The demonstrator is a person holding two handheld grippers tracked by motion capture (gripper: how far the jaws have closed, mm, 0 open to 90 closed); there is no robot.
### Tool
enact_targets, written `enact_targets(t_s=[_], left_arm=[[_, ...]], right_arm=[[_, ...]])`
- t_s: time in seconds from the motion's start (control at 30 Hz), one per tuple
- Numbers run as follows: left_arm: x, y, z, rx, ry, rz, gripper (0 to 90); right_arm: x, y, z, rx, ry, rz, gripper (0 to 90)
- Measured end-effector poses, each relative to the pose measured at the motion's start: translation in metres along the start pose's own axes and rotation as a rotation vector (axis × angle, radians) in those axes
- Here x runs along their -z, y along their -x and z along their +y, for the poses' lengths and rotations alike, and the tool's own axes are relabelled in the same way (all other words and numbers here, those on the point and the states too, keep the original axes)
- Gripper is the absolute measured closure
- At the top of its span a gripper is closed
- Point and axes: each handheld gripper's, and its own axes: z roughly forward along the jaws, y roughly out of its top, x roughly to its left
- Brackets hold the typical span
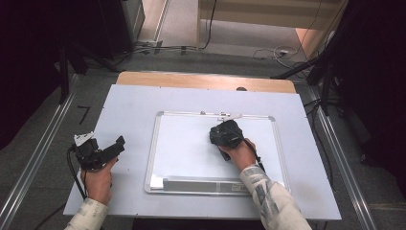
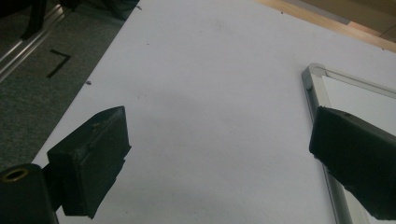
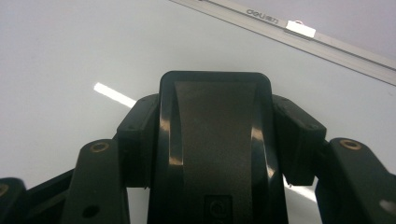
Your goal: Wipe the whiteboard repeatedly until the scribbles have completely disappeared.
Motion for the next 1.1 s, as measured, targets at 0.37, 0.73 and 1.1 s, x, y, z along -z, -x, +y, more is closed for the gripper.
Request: enact_targets(t_s=[0.37, 0.73, 1.1], left_arm=[[0.002, -0.003, 0.000, 0.009, 0.004, 0.007, 5.3], [0.002, -0.003, -0.001, 0.009, 0.003, 0.009, 5.4], [0.002, -0.004, -0.001, 0.012, 0.004, 0.011, 5.4]], right_arm=[[0.001, -0.002, -0.001, -0.016, 0.005, 0.027, 37.8], [0.004, -0.003, -0.004, -0.014, 0.002, 0.050, 37.8], [0.010, -0.001, -0.010, -0.033, 0.003, 0.086, 37.8]])
